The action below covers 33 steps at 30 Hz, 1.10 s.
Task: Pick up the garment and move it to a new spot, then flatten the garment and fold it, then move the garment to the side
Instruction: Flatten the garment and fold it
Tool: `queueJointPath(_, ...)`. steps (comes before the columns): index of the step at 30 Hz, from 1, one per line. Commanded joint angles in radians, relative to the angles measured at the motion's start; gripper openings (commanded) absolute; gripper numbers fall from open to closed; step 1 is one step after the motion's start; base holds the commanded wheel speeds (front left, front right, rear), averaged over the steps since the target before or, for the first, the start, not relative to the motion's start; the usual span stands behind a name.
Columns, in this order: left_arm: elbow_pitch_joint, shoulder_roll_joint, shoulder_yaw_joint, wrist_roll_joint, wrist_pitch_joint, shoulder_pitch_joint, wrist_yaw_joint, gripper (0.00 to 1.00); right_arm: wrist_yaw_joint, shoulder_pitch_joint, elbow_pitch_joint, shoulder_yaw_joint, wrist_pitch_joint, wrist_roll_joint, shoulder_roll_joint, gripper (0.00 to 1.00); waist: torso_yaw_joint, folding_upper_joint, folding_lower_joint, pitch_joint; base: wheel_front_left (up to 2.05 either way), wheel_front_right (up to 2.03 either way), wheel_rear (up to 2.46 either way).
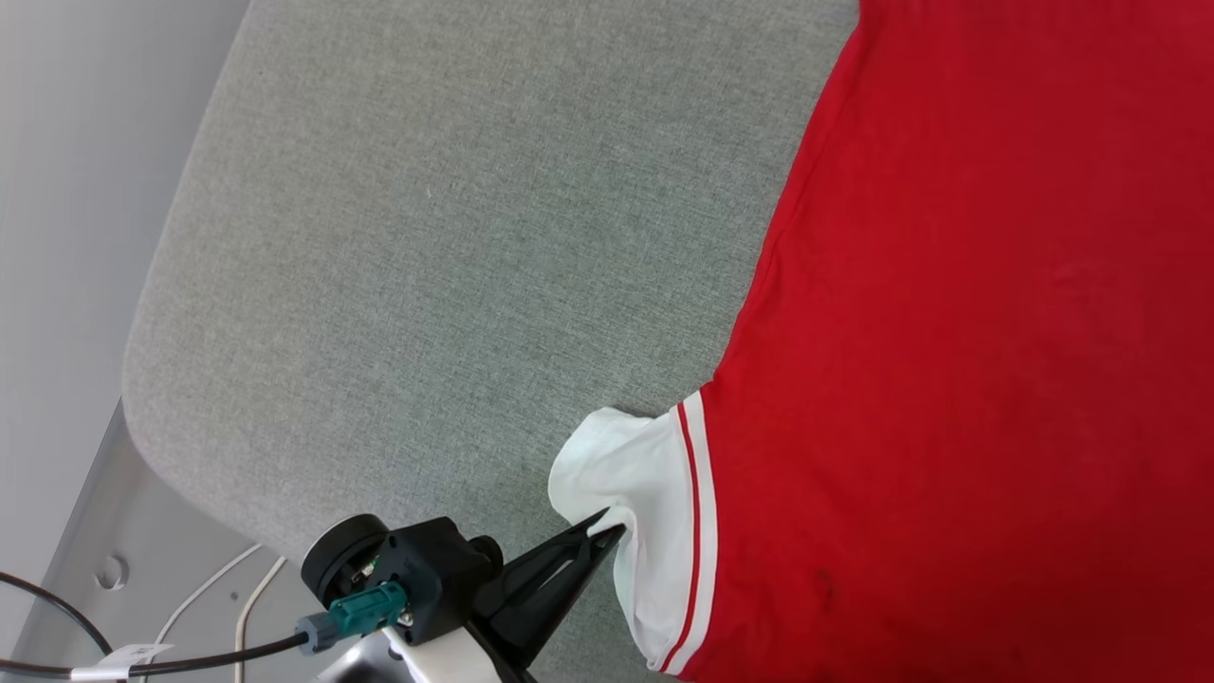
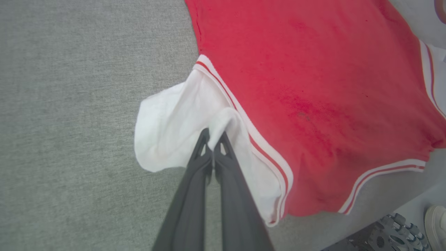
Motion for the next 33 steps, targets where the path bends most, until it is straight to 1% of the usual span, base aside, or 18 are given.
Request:
queueJointPath(1,0.005,-0.001,0.001,0.002,0.001,-0.011,0.006,0.0,0.0,0.075,0.037,0.0,0.014,0.006,0.024,0.0,-0.016,0.0,0.0,-0.022,0.0,0.0,0.0)
queueJointPath(4,0.012,0.004,0.003,0.001,0.003,-0.009,0.01,0.0,0.0,0.09,0.039,0.003,0.007,0.016,0.027,0.0,-0.031,0.0,0.0,-0.045,0.0,0.0,0.0)
queueJointPath(8,0.024,0.014,0.01,-0.015,0.003,0.011,0.017,0.0,0.0,0.143,0.035,0.006,-0.015,0.043,0.034,0.0,-0.069,0.0,0.0,-0.108,0.0,0.0,0.0)
queueJointPath(10,0.031,0.016,0.02,-0.04,-0.002,0.025,0.022,0.0,0.0,0.182,0.028,0.014,-0.037,0.061,0.035,0.0,-0.091,0.0,0.0,-0.143,0.0,0.0,0.0)
queueJointPath(13,0.045,0.034,0.032,-0.062,0.001,0.042,0.032,0.0,0.0,0.25,0.017,0.034,-0.06,0.105,0.05,0.0,-0.133,0.0,0.0,-0.197,0.0,0.0,0.0)
queueJointPath(17,0.067,0.056,0.043,-0.086,-0.003,0.078,0.046,0.0,0.0,0.355,-0.018,0.054,-0.092,0.166,0.053,0.0,-0.189,0.0,0.0,-0.27,0.0,0.0,0.0)
queueJointPath(22,0.108,0.077,0.057,-0.125,-0.018,0.12,0.047,0.0,0.0,0.529,-0.099,0.059,-0.13,0.24,0.055,0.0,-0.251,0.0,0.0,-0.348,0.0,0.0,0.0)
queueJointPath(27,0.137,0.091,0.059,-0.155,-0.025,0.159,0.051,0.0,0.0,0.721,-0.209,0.044,-0.161,0.316,0.075,0.0,-0.297,0.0,0.0,-0.413,0.0,0.0,0.0)
queueJointPath(33,0.138,0.106,0.061,-0.176,-0.037,0.206,0.069,0.0,0.0,0.928,-0.335,0.013,-0.187,0.359,0.125,0.0,-0.344,0.0,0.0,-0.469,0.0,0.0,0.0)
